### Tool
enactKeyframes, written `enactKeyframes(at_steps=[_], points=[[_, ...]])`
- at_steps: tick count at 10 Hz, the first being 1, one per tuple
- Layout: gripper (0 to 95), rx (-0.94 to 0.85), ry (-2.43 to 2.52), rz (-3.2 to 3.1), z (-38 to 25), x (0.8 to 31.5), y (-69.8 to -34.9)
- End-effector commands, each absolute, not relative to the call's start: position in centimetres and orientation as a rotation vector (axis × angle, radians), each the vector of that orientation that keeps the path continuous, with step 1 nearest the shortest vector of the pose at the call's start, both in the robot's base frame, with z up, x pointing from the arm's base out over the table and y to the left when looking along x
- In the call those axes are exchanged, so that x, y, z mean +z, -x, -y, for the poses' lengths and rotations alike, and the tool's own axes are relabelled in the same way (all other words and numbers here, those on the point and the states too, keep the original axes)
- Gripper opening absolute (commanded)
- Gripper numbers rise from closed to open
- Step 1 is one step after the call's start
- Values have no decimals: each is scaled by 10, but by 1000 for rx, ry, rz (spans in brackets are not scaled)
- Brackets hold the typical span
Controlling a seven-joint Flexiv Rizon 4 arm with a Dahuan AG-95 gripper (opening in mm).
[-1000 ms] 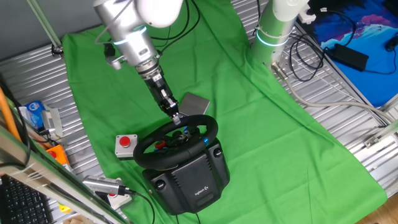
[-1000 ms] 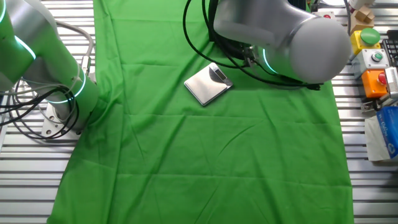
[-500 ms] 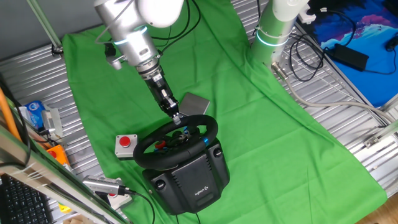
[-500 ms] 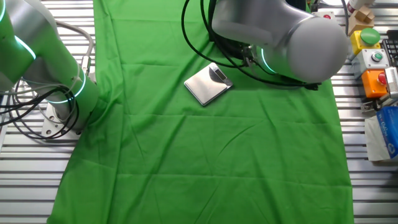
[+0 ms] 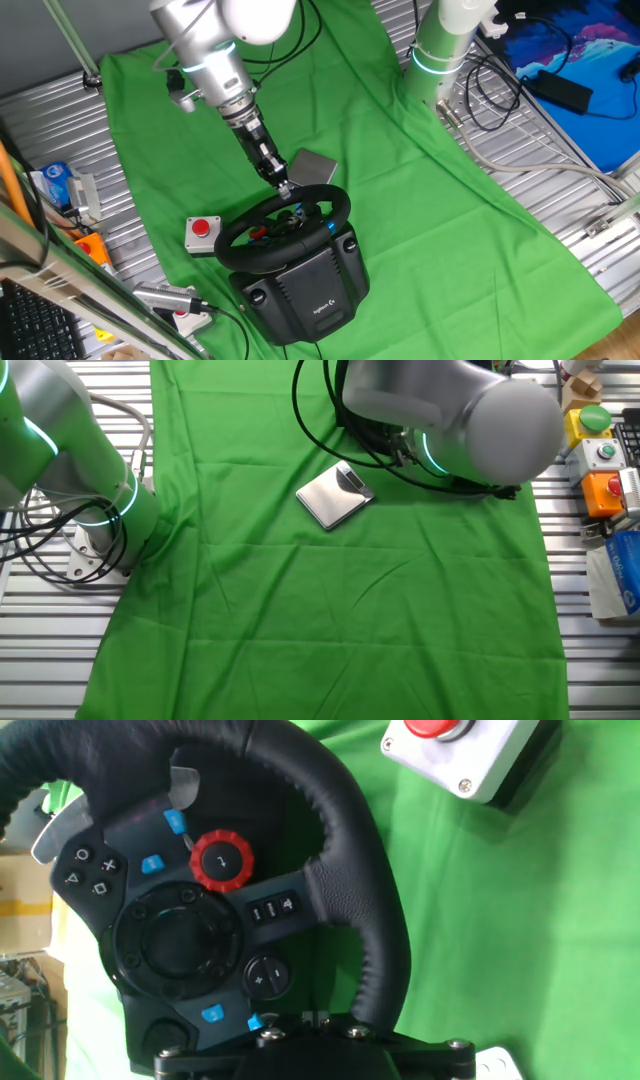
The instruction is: Rotate the steering wheel 90 degrees clockwise
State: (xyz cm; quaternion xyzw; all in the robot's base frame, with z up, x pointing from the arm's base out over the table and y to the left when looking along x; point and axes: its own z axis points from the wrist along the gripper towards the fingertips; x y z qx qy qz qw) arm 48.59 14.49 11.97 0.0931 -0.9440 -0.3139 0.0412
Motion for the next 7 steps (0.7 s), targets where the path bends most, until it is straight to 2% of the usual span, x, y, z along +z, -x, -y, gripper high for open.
enactKeyframes(at_steps=[1, 7], points=[[0, -895, -441, 2913, -144, 119, -487], [0, -907, -581, 2830, -144, 119, -487]])
